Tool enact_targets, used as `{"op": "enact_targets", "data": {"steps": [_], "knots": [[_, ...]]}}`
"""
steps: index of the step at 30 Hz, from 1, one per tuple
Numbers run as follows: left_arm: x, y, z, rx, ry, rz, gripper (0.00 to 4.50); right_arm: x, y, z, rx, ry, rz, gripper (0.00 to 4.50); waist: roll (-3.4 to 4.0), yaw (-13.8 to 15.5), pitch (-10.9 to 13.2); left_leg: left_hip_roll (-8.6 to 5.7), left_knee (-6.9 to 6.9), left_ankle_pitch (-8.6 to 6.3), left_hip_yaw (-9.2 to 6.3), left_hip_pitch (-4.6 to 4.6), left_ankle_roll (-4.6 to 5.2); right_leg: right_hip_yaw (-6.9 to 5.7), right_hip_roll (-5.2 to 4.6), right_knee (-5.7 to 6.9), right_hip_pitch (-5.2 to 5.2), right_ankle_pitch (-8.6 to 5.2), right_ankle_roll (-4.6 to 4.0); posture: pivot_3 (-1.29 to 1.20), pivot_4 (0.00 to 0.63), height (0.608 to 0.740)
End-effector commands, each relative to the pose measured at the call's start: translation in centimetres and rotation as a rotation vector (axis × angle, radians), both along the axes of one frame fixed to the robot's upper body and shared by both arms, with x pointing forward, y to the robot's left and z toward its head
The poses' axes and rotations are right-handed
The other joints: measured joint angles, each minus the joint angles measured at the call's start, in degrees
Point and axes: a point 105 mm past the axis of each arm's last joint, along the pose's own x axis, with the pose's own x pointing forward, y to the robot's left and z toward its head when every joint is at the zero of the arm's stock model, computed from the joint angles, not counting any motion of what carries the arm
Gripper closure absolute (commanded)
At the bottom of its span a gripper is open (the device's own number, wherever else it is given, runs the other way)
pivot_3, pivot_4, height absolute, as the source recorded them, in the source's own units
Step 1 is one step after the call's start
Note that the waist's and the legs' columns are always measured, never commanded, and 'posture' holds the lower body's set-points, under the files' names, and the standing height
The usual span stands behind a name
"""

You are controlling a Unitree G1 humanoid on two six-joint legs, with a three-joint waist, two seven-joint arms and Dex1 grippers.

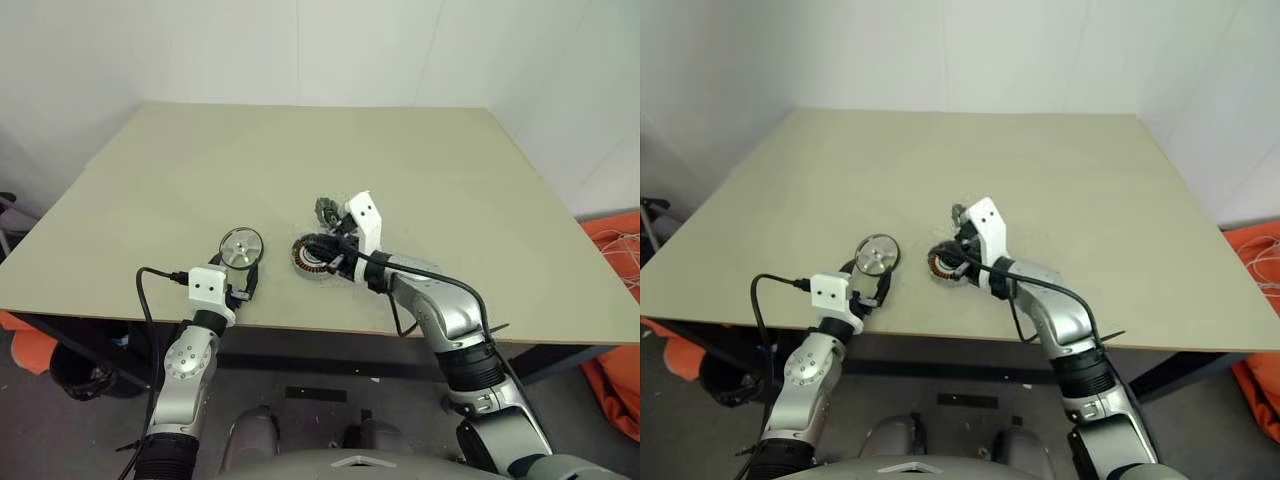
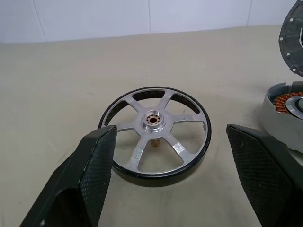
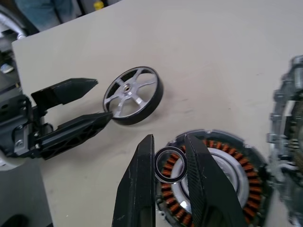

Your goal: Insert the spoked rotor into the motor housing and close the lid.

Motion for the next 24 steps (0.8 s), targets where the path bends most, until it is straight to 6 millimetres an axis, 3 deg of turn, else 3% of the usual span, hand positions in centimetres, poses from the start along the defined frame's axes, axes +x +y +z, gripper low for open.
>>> {"op": "enact_targets", "data": {"steps": [1,24], "knots": [[0.1,-0.2,1.3,-0.003,-0.047,-0.011,0.57,0.0,1.0,1.1,0.019,-0.040,0.045,3.91,0.00,-0.04,0.00,0.00,0.00,0.00,0.00,0.00,0.00,0.00,0.00,0.00,0.00,0.00,0.00,0.00,0.000,0.740],[0.2,-0.3,1.3,-0.002,-0.049,-0.019,0.57,2.5,1.3,-0.9,-0.123,-0.126,-0.070,3.91,0.00,-0.10,0.00,0.01,0.00,0.00,0.00,0.02,-0.01,0.00,0.01,0.02,0.00,0.00,0.00,0.00,0.000,0.740]]}}
